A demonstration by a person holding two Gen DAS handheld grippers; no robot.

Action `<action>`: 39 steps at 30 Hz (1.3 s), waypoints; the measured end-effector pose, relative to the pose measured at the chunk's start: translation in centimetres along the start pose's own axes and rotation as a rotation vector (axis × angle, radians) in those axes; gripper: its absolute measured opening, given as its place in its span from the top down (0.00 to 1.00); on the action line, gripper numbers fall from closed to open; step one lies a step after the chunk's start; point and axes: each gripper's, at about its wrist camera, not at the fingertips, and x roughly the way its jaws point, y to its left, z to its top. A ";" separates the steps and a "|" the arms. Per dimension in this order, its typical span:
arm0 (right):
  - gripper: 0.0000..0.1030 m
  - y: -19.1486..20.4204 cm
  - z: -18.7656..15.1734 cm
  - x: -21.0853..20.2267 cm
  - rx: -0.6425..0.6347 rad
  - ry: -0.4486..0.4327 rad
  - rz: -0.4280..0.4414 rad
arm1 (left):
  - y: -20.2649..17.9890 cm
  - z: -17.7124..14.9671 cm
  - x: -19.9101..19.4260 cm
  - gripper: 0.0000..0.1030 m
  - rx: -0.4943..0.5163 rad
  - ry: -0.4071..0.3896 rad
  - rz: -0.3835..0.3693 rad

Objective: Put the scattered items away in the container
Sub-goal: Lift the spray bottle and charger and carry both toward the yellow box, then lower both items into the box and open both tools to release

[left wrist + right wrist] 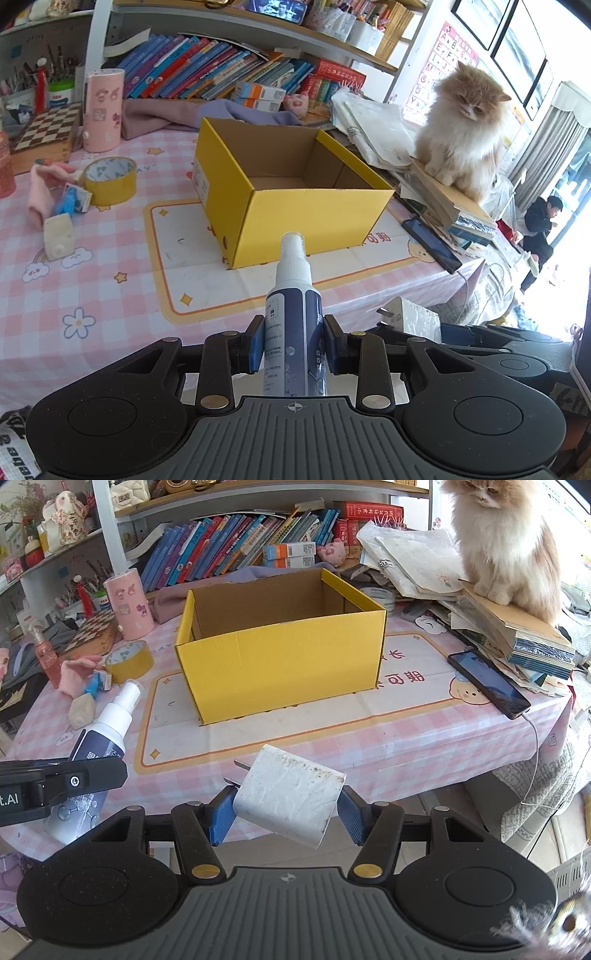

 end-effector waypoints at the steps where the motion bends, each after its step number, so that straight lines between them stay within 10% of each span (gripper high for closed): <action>1: 0.45 -0.2 0.1 0.1 0.000 0.001 -0.001 | -0.2 0.2 0.2 0.70 0.003 0.000 -0.002; 21: 0.45 -5.5 8.3 2.2 -0.061 -0.114 0.062 | -5.0 7.5 3.5 0.70 0.061 -0.128 -0.021; 31: 0.45 -7.0 17.1 5.9 -0.195 -0.198 0.195 | -6.3 14.0 6.2 0.70 0.073 -0.240 0.106; 39: 0.45 -6.3 21.8 12.9 -0.364 -0.129 0.253 | -4.6 17.9 11.3 0.70 0.072 -0.170 0.206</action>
